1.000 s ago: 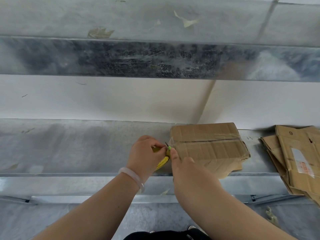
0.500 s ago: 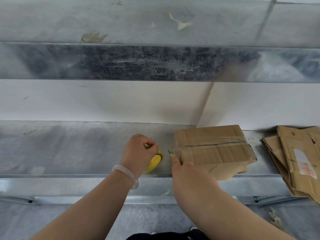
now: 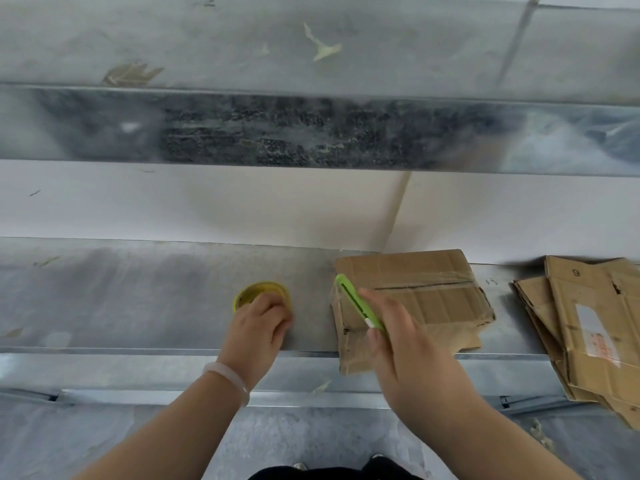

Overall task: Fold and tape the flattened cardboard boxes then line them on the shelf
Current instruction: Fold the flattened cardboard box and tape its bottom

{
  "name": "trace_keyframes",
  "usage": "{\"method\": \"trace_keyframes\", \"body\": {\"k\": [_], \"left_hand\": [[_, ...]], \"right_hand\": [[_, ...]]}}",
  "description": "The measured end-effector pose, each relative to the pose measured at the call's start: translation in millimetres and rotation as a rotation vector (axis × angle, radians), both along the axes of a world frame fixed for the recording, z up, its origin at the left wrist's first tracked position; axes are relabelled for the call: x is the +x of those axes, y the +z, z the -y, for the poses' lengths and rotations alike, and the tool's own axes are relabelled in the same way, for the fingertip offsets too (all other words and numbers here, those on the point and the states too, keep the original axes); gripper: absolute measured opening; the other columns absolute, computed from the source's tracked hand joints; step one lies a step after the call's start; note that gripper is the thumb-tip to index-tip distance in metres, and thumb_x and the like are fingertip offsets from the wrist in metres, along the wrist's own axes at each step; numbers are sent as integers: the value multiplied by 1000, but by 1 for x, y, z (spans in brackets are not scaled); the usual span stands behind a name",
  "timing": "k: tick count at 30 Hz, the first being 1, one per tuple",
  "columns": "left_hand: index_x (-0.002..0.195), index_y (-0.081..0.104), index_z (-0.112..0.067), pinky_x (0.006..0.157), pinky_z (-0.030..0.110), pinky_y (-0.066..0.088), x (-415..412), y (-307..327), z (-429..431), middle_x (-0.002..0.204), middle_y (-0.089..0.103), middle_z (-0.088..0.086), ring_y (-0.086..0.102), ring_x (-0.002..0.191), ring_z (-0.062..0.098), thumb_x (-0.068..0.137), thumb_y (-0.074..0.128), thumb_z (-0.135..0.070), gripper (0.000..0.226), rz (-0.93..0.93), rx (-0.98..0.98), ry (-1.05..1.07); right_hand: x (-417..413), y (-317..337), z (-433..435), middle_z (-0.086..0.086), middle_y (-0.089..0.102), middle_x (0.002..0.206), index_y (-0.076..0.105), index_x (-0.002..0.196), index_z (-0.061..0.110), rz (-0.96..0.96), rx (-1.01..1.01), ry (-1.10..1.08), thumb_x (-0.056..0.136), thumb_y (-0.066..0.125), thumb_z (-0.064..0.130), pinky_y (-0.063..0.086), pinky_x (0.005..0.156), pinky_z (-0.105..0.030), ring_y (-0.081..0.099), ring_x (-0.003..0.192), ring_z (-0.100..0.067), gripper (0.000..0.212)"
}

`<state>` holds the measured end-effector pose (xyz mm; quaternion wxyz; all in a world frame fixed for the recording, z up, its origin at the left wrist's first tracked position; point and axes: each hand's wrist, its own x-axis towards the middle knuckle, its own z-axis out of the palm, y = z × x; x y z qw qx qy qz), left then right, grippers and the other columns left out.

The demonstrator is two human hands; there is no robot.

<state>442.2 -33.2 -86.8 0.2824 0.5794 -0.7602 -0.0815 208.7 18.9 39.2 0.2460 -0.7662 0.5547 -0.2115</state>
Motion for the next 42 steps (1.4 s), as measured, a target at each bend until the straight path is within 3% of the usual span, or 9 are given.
{"method": "trace_keyframes", "body": {"k": [5, 9, 17, 23, 26, 30, 34, 37, 42], "left_hand": [[75, 68, -14, 70, 28, 46, 3, -14, -11, 100, 54, -6, 60, 74, 17, 86, 49, -24, 25, 61, 83, -62], [74, 70, -17, 68, 25, 46, 2, -7, -12, 98, 57, -8, 60, 70, 16, 83, 50, -26, 23, 107, 105, -46], [78, 74, -16, 69, 31, 54, -16, 5, -24, 98, 67, -2, 66, 73, 23, 81, 49, -30, 28, 171, 103, 86], [119, 66, -17, 92, 0, 31, -76, 57, -29, 123, 57, -15, 49, 114, -4, 98, 51, -17, 26, -411, 121, 456], [130, 56, -18, 88, -5, 29, -107, 81, -21, 118, 58, -15, 47, 105, -16, 100, 46, -18, 32, -646, 223, 475], [143, 43, -18, 111, 22, 27, -137, 85, -13, 141, 47, -11, 40, 129, 2, 101, 41, -33, 44, -858, 431, 505], [145, 39, -19, 91, 21, 34, -153, 86, -1, 113, 53, -17, 51, 110, 10, 97, 42, -46, 55, -821, 494, 593], [136, 47, -15, 107, 42, 36, -156, 94, 17, 133, 53, 6, 47, 125, 29, 68, 39, -80, 94, -662, 625, 649], [138, 36, -13, 106, 37, 32, -170, 101, 26, 135, 39, 8, 37, 130, 27, 71, 61, -71, 92, -336, 609, 731]], "right_hand": [[-45, 4, 3, 12, 54, 73, 42, 130, 32, 107, -211, -58, 95, 41, 26, 42, 44, -17, 56, 61, -4, 35], [-113, -15, 8, -1, 56, 83, 44, 124, 21, 245, -367, -280, 92, 42, 9, 42, 49, -19, 53, 63, -12, 34], [-189, -92, 52, -11, 55, 113, 47, 129, 17, -193, 158, -477, 96, 48, 7, 47, 66, -35, 52, 75, -16, 35], [-197, -97, 72, -6, 56, 124, 51, 132, 21, -480, 185, -322, 94, 51, 16, 43, 101, -41, 49, 116, -26, 39], [-186, -71, 72, -3, 46, 144, 49, 140, 20, -219, 170, -394, 98, 47, 21, 30, 115, -39, 38, 134, -20, 41], [-138, -18, 65, 11, 53, 130, 46, 144, 25, 321, 283, -407, 104, 39, 27, 32, 103, -24, 47, 126, -11, 41], [-110, -3, 72, 1, 42, 149, 26, 153, 21, 367, 456, -380, 103, 34, 43, 29, 98, -27, 37, 137, -20, 55], [-107, -2, 87, 0, 51, 137, 38, 143, 19, 360, 509, -433, 95, 47, 55, 36, 86, -30, 51, 115, -23, 61], [-98, -15, 99, -2, 50, 111, 29, 130, 16, 342, 563, -579, 75, 76, 55, 50, 86, -40, 56, 97, -26, 82]]}}
